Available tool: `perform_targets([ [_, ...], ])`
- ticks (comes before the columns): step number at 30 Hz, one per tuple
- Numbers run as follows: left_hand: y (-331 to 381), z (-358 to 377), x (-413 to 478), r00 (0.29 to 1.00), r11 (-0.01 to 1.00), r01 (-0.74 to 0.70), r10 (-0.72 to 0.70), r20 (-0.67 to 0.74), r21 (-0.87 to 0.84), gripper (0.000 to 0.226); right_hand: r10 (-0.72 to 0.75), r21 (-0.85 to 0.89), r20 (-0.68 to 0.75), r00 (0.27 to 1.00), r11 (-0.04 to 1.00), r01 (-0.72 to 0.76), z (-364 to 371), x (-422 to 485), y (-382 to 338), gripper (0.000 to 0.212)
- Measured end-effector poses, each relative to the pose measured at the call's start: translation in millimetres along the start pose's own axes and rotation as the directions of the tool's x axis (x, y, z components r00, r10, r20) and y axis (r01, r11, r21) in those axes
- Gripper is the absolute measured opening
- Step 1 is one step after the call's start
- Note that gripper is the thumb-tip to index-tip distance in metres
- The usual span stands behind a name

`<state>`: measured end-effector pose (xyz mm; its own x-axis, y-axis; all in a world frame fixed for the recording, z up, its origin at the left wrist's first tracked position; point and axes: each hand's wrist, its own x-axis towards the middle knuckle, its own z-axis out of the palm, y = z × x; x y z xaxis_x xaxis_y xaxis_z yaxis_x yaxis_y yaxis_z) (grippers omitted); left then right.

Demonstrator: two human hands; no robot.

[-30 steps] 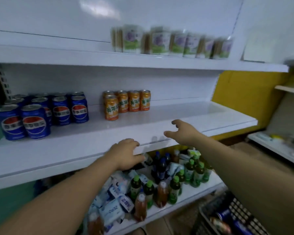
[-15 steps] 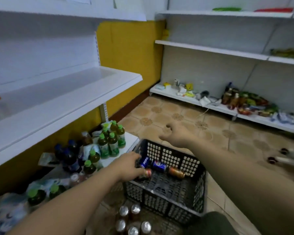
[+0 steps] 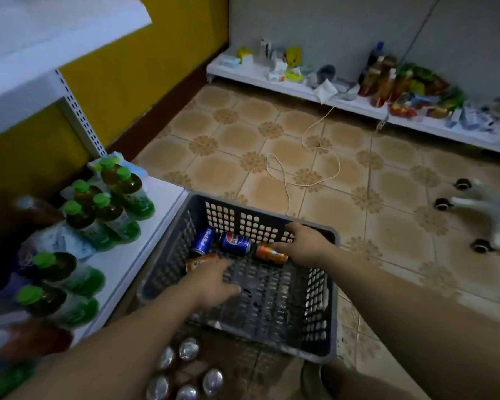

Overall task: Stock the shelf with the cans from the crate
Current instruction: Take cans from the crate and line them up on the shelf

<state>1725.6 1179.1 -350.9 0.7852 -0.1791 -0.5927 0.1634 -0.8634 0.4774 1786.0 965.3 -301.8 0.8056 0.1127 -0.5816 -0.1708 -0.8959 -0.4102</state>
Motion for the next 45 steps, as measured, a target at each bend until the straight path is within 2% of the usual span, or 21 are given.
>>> perform_targets([
  [5,-11.5,33.5,109.4,0.996,0.999,0.029,-0.025,0.09,-0.046,0.074,0.09,0.016,0.047,0.995,0.996,-0.091,39.5,97.5,51.9,0.069],
  [8,-17.5,59.6,169.5,0.99,0.998,0.049,-0.042,0.133,-0.05,0.069,0.167,0.048,0.071,0.983,0.984,-0.17,70.3,156.4,85.4,0.063],
  [11,-27.6,85.6,221.6,0.984,0.997,0.061,-0.05,0.173,-0.056,0.073,0.215,0.064,0.07,0.974,0.974,-0.219,100.9,206.1,116.6,0.057],
  [14,-43.0,106.3,262.2,0.979,0.992,0.074,-0.053,0.197,-0.104,0.076,0.234,0.04,0.035,0.972,0.971,-0.236,130.3,245.3,141.7,0.059],
  [17,-57.3,120.9,292.3,0.977,0.983,0.076,-0.04,0.207,-0.165,0.081,0.254,0.014,0.002,0.967,0.967,-0.254,160.3,271.9,158.5,0.075],
  [19,-64.0,128.1,306.0,0.978,0.98,0.081,-0.043,0.204,-0.184,0.084,0.273,0.058,-0.041,0.961,0.961,-0.27,177.2,280.0,164.9,0.082],
  [23,-65.4,135.9,315.7,0.986,0.976,0.071,-0.038,0.162,-0.204,0.086,0.287,0.199,-0.127,0.95,0.945,-0.259,193.6,276.8,171.2,0.072],
  [28,-69.0,127.2,301.1,0.991,0.972,0.086,-0.06,0.123,-0.218,0.08,0.207,0.283,-0.185,0.961,0.948,-0.15,184.7,248.9,149.7,0.067],
  [32,-62.7,96.1,264.0,0.994,0.98,0.07,-0.053,0.092,-0.189,0.087,0.121,0.318,-0.191,0.974,0.947,-0.055,157.5,211.8,116.1,0.068],
  [35,-47.4,68.0,214.9,0.997,0.98,0.024,-0.01,0.073,-0.197,0.094,0.094,0.376,-0.243,0.966,0.927,0.005,128.2,169.1,79.5,0.076],
  [39,-25.9,25.6,132.2,0.997,0.926,-0.065,0.079,0.022,-0.372,0.093,0.01,0.483,-0.313,0.95,0.863,0.15,76.6,99.1,16.3,0.08],
  [45,0.1,-46.3,-6.7,0.968,0.783,-0.22,0.101,-0.231,-0.582,0.09,-0.172,0.574,-0.413,0.894,0.713,0.402,9.7,-16.0,-79.5,0.074],
])
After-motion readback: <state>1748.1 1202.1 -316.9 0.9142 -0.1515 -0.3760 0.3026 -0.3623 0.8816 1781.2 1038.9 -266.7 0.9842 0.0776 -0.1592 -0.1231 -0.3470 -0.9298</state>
